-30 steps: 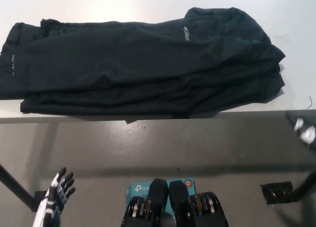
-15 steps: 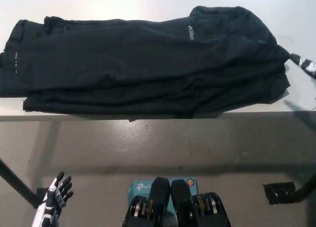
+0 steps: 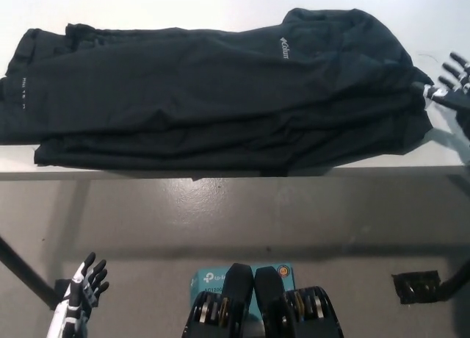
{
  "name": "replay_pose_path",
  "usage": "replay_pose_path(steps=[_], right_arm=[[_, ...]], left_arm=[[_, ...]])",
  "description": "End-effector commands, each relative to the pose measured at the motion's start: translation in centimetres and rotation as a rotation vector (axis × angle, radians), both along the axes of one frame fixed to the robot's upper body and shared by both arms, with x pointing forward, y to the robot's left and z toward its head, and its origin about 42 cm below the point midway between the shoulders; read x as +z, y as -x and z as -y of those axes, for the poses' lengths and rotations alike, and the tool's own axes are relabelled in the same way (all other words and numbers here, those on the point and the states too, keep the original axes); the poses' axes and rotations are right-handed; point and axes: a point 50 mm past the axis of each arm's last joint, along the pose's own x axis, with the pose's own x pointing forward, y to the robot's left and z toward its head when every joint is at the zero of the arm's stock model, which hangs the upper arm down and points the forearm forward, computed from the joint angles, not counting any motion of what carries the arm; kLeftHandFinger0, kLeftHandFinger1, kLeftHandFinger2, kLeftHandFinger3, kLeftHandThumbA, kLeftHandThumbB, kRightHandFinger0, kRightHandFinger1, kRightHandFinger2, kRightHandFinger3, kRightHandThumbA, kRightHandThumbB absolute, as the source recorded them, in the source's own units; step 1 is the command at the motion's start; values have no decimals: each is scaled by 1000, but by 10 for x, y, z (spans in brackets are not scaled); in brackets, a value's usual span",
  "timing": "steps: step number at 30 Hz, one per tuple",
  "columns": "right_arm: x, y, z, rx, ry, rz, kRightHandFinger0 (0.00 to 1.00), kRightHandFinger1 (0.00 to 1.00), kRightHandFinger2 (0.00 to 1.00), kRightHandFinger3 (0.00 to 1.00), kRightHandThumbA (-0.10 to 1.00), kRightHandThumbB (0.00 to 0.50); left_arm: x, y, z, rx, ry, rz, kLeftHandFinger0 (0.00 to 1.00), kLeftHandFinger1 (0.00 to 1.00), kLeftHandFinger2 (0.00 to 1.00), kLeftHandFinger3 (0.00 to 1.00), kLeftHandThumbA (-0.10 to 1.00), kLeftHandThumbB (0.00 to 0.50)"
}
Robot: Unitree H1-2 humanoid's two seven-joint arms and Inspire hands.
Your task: The robot grabs the right edges of the black jacket on the table, and folds it in half
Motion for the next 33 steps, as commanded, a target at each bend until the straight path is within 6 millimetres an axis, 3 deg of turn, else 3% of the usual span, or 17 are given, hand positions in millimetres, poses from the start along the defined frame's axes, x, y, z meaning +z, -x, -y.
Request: replay_pose_path(steps=[1, 6, 16, 25, 28, 33], right_arm=[[31, -13, 14, 26, -81, 96, 1000, 1000, 1000, 1000, 1000, 385], [14, -14, 21, 35, -119, 56, 1000, 1000, 1000, 1000, 1000, 393], [11, -16, 27, 67, -163, 20, 1000, 1000, 1000, 1000, 1000, 413], [15, -23, 15, 116, -329, -4, 1000, 1000, 1000, 1000, 1000, 414], [15, -27, 10, 131, -349, -13, 1000, 1000, 1000, 1000, 1000, 455], [16, -28, 2, 135, -413, -18, 1000, 1000, 1000, 1000, 1000, 448]], left_arm=[[13, -4, 1, -21, -23, 68, 1000, 1000, 1000, 1000, 1000, 76], [12, -5, -1, -18, -33, 71, 1000, 1000, 1000, 1000, 1000, 50], [13, -7, -1, -20, -31, 76, 1000, 1000, 1000, 1000, 1000, 44], [15, -9, 0, -29, -66, 89, 1000, 1000, 1000, 1000, 1000, 57], [15, -9, -1, -26, -69, 87, 1000, 1000, 1000, 1000, 1000, 64], [15, -9, 0, -28, -80, 84, 1000, 1000, 1000, 1000, 1000, 59]])
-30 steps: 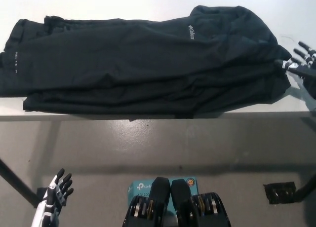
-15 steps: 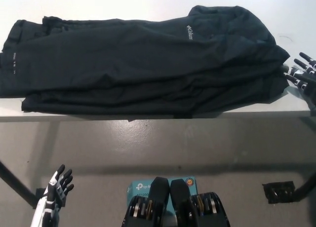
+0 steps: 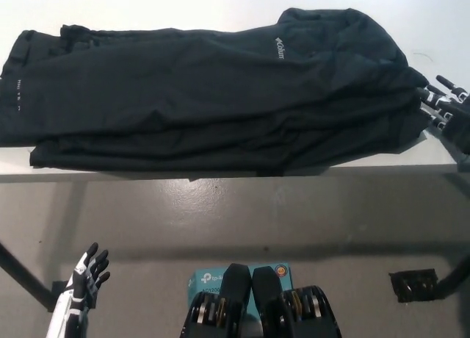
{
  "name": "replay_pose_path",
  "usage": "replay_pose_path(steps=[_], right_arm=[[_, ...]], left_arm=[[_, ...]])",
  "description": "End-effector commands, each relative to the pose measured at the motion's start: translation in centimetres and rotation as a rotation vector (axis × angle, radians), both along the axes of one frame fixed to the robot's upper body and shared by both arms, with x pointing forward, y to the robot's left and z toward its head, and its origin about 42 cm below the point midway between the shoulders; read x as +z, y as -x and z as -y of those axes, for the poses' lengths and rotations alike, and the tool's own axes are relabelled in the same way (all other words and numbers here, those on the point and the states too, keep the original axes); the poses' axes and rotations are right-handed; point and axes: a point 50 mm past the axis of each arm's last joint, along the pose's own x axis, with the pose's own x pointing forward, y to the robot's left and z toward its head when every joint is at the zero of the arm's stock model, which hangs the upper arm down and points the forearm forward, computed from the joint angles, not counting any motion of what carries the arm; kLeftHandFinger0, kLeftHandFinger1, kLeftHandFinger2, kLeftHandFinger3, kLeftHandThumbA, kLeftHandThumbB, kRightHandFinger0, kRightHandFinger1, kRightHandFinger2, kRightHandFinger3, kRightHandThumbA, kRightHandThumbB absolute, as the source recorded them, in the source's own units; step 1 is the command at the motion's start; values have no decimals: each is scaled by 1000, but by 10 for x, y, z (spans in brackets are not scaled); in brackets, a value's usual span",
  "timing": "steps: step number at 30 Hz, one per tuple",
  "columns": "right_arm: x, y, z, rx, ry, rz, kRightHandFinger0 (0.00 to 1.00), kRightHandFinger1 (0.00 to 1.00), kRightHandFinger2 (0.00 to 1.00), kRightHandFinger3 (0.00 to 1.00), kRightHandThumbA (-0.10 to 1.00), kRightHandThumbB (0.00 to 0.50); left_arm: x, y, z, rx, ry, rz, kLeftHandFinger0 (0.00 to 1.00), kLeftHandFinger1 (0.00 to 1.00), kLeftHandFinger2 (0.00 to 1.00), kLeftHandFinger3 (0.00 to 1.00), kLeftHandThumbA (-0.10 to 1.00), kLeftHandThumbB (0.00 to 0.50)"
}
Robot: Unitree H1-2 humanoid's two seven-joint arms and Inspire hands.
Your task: The robot grabs the right edges of the black jacket on the table, and folds it in half
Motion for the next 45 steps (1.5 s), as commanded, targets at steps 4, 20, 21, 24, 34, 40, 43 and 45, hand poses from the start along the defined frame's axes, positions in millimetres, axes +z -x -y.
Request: replay_pose_path(steps=[4, 20, 21, 24, 34, 40, 43, 45], right_arm=[[39, -18, -18, 51, -109, 79, 1000, 1000, 1000, 1000, 1000, 440], [22, -23, -48, 120, -155, 33, 1000, 1000, 1000, 1000, 1000, 465], [23, -24, -50, 119, -150, 34, 1000, 1000, 1000, 1000, 1000, 465], [24, -27, -62, 130, -167, 38, 1000, 1000, 1000, 1000, 1000, 491], [37, -35, -99, 188, -259, 75, 1000, 1000, 1000, 1000, 982, 500], [48, -44, -115, 63, -184, 115, 10, 364, 663, 552, 409, 445], [56, -48, -123, -19, -179, 106, 0, 69, 427, 761, -96, 250], [59, -47, -128, -48, -116, 138, 0, 49, 469, 459, -100, 145]], left_arm=[[11, -1, -2, -19, -53, 62, 1000, 1000, 1000, 1000, 1000, 66], [13, -4, -3, -16, -44, 64, 1000, 1000, 1000, 1000, 1000, 71], [13, -4, -2, -14, -44, 65, 1000, 1000, 1000, 1000, 1000, 73], [12, -4, -2, -16, -49, 75, 1000, 1000, 1000, 1000, 1000, 70], [13, -7, -1, -22, -46, 63, 1000, 1000, 1000, 1000, 1000, 99], [16, -10, 0, -23, -43, 73, 1000, 1000, 1000, 1000, 1000, 80], [16, -12, 0, -24, -48, 72, 1000, 1000, 1000, 1000, 1000, 83], [17, -12, 0, -24, -47, 74, 1000, 1000, 1000, 1000, 1000, 79]])
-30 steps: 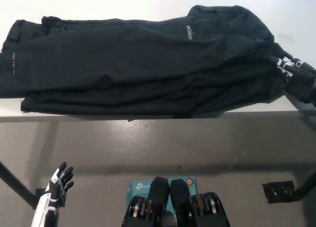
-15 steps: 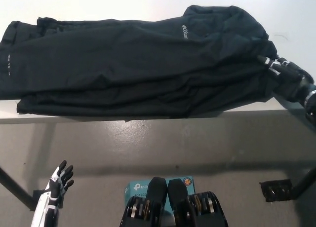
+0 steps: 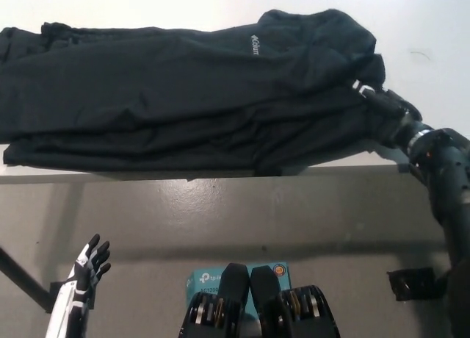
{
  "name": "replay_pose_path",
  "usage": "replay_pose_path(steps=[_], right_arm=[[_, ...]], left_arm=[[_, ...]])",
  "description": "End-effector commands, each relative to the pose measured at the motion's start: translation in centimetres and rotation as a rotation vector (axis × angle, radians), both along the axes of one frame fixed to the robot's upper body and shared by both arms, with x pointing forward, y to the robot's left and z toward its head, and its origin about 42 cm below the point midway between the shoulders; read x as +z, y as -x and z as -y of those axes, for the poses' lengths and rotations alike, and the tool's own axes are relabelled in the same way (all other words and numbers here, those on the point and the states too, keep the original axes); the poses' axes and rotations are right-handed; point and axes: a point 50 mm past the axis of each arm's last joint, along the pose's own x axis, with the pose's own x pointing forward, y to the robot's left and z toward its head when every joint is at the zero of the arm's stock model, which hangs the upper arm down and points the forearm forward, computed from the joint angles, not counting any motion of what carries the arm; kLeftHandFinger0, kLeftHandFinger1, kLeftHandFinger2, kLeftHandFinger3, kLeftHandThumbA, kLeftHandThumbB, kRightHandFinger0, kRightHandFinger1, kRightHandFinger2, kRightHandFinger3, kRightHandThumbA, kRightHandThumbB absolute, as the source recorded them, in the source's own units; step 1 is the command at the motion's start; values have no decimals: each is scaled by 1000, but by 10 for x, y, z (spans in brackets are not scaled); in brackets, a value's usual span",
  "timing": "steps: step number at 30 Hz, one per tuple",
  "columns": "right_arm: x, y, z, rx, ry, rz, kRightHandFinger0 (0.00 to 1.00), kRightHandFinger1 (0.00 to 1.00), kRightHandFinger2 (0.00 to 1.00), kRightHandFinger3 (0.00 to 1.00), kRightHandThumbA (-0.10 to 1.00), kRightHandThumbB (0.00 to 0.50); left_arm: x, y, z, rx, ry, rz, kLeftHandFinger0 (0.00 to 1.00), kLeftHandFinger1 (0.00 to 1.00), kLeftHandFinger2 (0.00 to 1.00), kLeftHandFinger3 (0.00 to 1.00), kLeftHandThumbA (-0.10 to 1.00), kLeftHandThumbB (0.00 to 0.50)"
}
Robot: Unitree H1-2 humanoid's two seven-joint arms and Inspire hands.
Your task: The robot grabs the right edges of the black jacket on the table, and folds it in half
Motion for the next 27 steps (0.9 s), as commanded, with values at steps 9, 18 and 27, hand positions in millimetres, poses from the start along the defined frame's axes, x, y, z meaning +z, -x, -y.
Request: replay_pose_path(steps=[9, 18, 27], right_arm=[[59, -18, -4, -198, 103, 185, 0, 256, 733, 933, -100, 69], [81, -18, 23, -384, -36, 201, 0, 250, 714, 985, -100, 80], [119, -13, 71, -458, -74, 282, 0, 215, 706, 1000, -100, 80]], left_arm=[[13, -5, -1, -16, -24, 51, 1000, 1000, 1000, 1000, 1000, 76], [15, -9, -1, -26, -24, 58, 1000, 1000, 1000, 1000, 1000, 59], [14, -12, -2, -22, -34, 68, 1000, 1000, 1000, 1000, 1000, 75]])
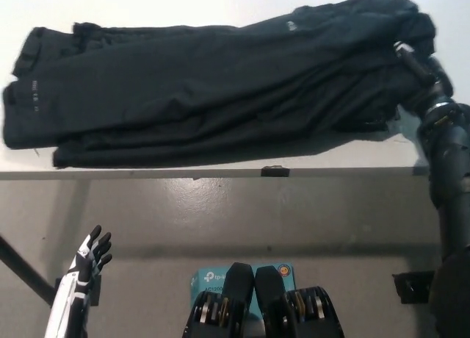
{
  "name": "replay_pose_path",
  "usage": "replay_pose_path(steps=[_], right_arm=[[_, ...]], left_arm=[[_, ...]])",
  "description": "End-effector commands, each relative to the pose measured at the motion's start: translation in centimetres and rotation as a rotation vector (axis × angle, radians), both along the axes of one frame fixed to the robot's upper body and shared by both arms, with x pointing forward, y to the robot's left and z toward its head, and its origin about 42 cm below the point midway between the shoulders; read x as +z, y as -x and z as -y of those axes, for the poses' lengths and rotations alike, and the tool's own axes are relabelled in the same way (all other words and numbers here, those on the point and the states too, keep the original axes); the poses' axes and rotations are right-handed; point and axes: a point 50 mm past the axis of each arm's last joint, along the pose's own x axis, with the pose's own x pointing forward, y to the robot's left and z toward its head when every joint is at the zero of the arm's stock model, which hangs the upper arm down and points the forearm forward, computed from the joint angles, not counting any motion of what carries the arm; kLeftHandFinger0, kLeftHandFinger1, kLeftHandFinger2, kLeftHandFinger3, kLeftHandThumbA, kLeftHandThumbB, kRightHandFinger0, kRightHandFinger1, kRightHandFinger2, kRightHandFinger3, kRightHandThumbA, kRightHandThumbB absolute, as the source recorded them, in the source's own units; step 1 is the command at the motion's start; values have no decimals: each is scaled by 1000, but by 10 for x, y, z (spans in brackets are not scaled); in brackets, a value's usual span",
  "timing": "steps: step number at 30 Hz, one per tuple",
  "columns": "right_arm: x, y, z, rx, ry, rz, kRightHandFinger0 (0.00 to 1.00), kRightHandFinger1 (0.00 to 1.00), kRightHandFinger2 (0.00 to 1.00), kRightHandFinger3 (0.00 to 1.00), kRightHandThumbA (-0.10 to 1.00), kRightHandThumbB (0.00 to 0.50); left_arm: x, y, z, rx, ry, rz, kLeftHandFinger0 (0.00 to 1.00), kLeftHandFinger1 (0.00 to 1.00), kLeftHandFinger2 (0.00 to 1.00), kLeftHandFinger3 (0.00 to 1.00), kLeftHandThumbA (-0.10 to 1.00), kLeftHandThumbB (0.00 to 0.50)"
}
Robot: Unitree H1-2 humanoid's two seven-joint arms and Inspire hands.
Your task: The robot grabs the right edges of the black jacket on the table, and folds it in half
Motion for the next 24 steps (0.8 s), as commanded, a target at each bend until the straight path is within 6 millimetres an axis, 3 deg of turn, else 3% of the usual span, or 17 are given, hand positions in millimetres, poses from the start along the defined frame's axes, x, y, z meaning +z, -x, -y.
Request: replay_pose_path(steps=[1, 6, 9, 12, 17, 19, 22, 23, 24], right_arm=[[76, -8, 39, -101, -10, 171, 0, 213, 689, 1000, -100, 87], [99, -6, 54, -115, -12, 209, 0, 139, 646, 1000, -100, 84], [116, -8, 59, -96, 9, 264, 0, 149, 643, 1000, -100, 74], [139, -11, 57, -70, 89, 305, 0, 173, 683, 1000, -100, 103], [196, -17, 31, -4, 286, 375, 0, 183, 635, 880, -100, 105], [216, -16, 18, 58, 338, 424, 0, 189, 667, 972, -100, 87], [247, -13, -9, 113, 403, 474, 0, 252, 733, 789, -100, 150], [259, -12, -22, 177, 454, 516, 0, 259, 733, 751, -100, 122], [268, -13, -34, 207, 481, 540, 0, 265, 738, 741, -100, 141]], left_arm=[[8, -2, -3, -14, -24, 44, 1000, 1000, 1000, 1000, 1000, 80], [8, -2, -3, -8, -21, 44, 1000, 1000, 1000, 1000, 1000, 76], [9, -2, -2, -13, -18, 47, 1000, 1000, 1000, 1000, 1000, 75], [10, -3, -2, -22, -22, 54, 1000, 1000, 1000, 1000, 1000, 70], [10, -5, -1, -25, -20, 52, 1000, 1000, 1000, 1000, 1000, 67], [11, -6, -1, -25, -18, 53, 1000, 1000, 1000, 1000, 1000, 75], [12, -7, -2, -25, -15, 57, 1000, 1000, 1000, 1000, 1000, 87], [12, -7, -2, -26, -16, 59, 1000, 1000, 1000, 1000, 1000, 87], [13, -8, -2, -28, -19, 60, 1000, 1000, 1000, 1000, 1000, 87]])
